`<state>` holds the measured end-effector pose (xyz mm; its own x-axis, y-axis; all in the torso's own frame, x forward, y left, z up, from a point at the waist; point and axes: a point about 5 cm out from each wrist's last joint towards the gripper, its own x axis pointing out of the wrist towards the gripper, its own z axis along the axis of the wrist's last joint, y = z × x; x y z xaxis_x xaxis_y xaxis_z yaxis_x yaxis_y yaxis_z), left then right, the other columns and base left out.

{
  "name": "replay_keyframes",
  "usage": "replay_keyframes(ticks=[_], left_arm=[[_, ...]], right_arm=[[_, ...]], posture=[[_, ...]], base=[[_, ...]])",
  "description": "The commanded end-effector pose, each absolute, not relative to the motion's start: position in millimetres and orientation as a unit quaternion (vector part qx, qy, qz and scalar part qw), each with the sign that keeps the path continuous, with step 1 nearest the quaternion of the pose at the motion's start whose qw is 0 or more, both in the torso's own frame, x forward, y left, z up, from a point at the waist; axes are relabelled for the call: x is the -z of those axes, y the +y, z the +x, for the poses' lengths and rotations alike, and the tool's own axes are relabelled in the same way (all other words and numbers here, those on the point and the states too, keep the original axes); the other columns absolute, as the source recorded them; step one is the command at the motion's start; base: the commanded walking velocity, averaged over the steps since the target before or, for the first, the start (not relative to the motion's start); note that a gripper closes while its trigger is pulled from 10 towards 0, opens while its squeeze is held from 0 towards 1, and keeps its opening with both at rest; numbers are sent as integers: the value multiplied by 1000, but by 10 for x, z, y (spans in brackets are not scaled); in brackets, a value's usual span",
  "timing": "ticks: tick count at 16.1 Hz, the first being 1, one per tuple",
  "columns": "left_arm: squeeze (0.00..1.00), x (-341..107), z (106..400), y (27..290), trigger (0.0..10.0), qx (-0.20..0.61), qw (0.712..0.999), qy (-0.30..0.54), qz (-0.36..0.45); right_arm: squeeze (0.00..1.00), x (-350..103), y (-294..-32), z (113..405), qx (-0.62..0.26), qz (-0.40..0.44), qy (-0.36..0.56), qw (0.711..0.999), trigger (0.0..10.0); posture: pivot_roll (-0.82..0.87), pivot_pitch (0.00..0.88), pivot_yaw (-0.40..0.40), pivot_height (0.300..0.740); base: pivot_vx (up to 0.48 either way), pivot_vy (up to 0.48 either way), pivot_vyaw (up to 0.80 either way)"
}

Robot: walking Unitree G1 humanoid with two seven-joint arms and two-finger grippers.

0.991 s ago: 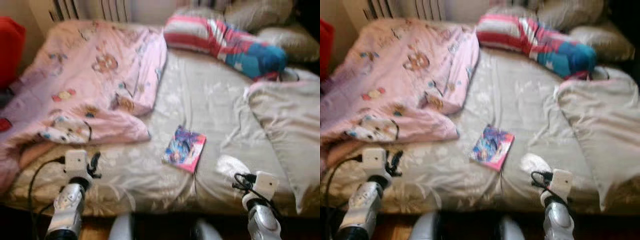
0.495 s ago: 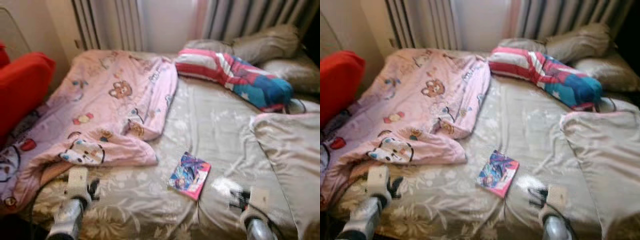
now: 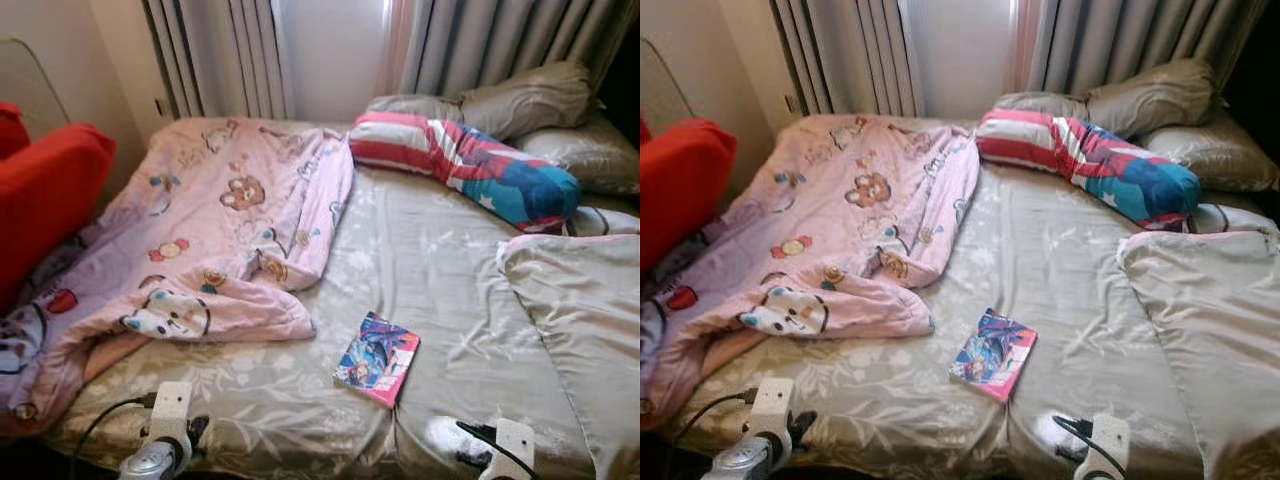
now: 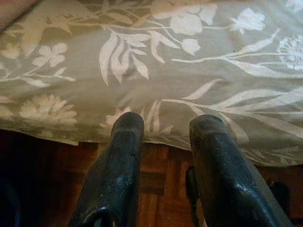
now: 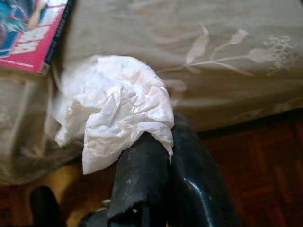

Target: Clean up the room

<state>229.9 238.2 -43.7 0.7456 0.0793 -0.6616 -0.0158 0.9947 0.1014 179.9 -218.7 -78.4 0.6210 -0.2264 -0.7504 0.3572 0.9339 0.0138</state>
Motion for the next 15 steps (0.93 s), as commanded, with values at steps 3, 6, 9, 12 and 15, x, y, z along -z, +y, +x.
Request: replay_keyframes(ticks=[3, 6, 9, 12, 15], left_arm=[[0, 509, 2206, 2379, 10000, -27, 923, 380, 44], [0, 549, 2178, 2303, 10000, -24, 921, 387, 39], [0, 565, 2156, 2298, 10000, -29, 920, 390, 36], [0, 579, 2133, 2296, 10000, -28, 919, 392, 39], [0, 595, 2113, 2290, 10000, -26, 916, 398, 42]], right_arm=[[0, 795, -2179, 1788, 167, 86, 410, 892, 10000], [0, 822, -2195, 1728, 164, 73, 423, 888, 10000], [0, 811, -2151, 1767, 152, 70, 418, 893, 10000], [0, 809, -2144, 1774, 152, 80, 416, 893, 10000], [0, 813, -2153, 1763, 154, 85, 417, 892, 10000]], posture=[[117, 0, 7, 740], [134, 0, -6, 740], [145, 0, -11, 740], [144, 0, -10, 740], [140, 0, -10, 740]], base=[[0, 0, 0], [0, 0, 0], [0, 0, 648], [0, 0, 0], [0, 0, 0]])
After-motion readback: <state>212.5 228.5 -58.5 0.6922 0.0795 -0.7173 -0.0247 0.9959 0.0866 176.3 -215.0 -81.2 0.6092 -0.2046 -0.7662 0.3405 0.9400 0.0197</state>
